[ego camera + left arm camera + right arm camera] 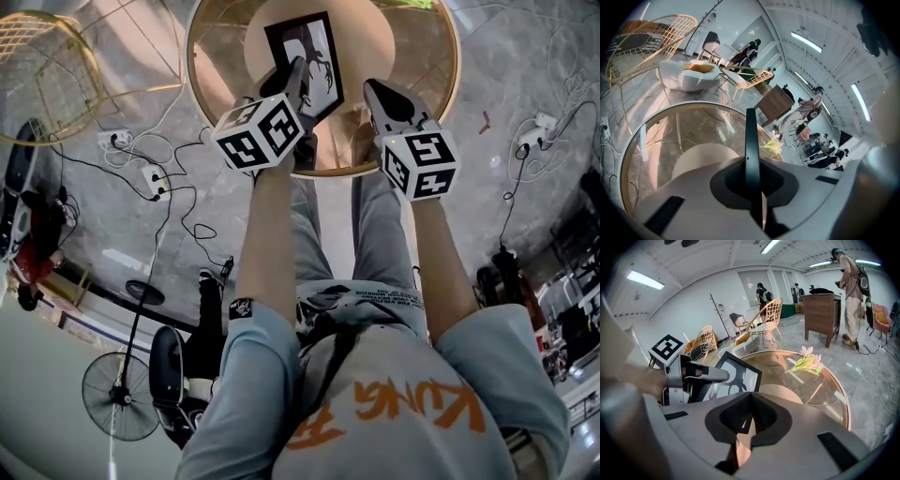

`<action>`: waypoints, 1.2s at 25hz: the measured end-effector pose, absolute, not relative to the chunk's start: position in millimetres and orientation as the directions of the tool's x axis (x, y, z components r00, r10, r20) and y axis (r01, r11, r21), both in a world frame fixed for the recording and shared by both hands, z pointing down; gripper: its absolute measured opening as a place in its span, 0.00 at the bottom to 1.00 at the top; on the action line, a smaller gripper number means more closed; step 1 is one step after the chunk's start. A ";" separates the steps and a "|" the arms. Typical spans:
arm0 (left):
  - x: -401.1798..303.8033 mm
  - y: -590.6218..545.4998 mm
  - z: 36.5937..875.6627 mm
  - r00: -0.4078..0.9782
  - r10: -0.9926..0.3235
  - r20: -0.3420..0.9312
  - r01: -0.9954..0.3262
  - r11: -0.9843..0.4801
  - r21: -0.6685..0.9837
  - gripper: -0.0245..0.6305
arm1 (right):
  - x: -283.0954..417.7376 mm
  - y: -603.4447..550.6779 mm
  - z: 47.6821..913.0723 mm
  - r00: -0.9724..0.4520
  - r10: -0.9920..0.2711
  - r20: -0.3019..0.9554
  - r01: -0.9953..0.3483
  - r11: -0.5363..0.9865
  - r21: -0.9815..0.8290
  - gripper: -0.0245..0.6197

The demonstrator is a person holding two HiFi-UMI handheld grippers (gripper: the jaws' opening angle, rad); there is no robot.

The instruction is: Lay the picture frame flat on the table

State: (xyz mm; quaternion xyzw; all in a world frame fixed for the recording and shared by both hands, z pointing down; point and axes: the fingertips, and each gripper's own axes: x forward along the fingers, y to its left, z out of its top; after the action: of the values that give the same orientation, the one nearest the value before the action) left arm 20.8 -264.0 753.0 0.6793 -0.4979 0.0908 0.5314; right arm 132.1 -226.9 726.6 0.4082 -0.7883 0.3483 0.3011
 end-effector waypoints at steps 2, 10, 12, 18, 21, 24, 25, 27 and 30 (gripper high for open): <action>23.3 -263.9 758.6 0.498 -0.573 0.651 -0.766 0.060 0.640 0.09 | 132.0 -224.6 727.3 -0.487 -0.434 0.758 -0.853 0.421 -0.308 0.04; 20.3 -255.4 781.5 0.485 -0.534 0.692 -0.781 0.092 0.618 0.09 | 137.4 -214.8 732.4 -0.480 -0.433 0.763 -0.860 0.406 -0.311 0.04; 19.5 -253.7 786.6 0.482 -0.523 0.703 -0.787 0.093 0.610 0.11 | 139.3 -213.4 733.3 -0.478 -0.433 0.764 -0.861 0.404 -0.309 0.04; 7.2 -241.9 809.8 0.472 -0.451 0.758 -0.801 0.140 0.582 0.20 | 138.7 -204.5 738.0 -0.480 -0.423 0.769 -0.857 0.412 -0.309 0.04; 3.7 -229.1 822.9 0.423 -0.370 0.827 -0.866 0.105 0.490 0.36 | 140.7 -200.4 738.5 -0.478 -0.421 0.771 -0.859 0.410 -0.308 0.04; 0.4 -217.2 833.6 0.393 -0.329 0.859 -0.889 0.102 0.446 0.40 | 139.7 -197.2 740.3 -0.477 -0.417 0.774 -0.858 0.410 -0.308 0.04; -0.7 -214.4 836.3 0.390 -0.324 0.862 -0.889 0.112 0.445 0.41 | 139.3 -196.7 740.8 -0.477 -0.416 0.774 -0.858 0.411 -0.308 0.04; -3.2 -208.4 841.0 0.376 -0.307 0.874 -0.897 0.115 0.426 0.44 | 138.6 -196.1 740.5 -0.477 -0.416 0.775 -0.858 0.413 -0.306 0.04; -8.0 -199.3 844.1 0.338 -0.272 0.901 -0.926 0.074 0.370 0.48 | 136.6 -194.4 738.7 -0.479 -0.415 0.773 -0.855 0.418 -0.306 0.04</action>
State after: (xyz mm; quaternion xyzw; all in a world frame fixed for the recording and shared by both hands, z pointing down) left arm -8.0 -199.3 844.1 0.6105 -0.4907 0.3001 0.5445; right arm 136.6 -194.4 738.7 0.4057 -0.7830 0.3557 0.3093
